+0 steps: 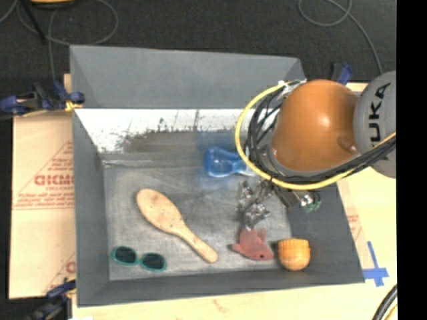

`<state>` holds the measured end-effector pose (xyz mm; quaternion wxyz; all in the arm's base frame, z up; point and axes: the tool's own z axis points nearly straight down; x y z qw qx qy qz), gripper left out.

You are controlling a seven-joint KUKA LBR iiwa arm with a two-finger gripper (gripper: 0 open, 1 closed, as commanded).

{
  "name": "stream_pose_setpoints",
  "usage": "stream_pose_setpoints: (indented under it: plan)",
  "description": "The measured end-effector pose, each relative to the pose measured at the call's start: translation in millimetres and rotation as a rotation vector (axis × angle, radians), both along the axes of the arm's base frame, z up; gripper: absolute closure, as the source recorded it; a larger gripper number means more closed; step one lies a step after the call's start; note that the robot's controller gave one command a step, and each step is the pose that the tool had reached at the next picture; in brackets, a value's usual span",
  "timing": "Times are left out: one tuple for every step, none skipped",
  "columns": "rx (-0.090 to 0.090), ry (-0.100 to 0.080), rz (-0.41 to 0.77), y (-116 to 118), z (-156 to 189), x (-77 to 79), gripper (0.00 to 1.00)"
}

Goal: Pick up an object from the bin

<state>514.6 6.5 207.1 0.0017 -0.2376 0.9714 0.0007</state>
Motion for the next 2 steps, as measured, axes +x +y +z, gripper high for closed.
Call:
stream_pose_setpoints:
  plan:
    - [-0.002,0.004,0.225,15.3,-66.0,19.6,0.00]
    - [-0.001,0.001,0.223,15.4,-64.4,20.4,0.00]
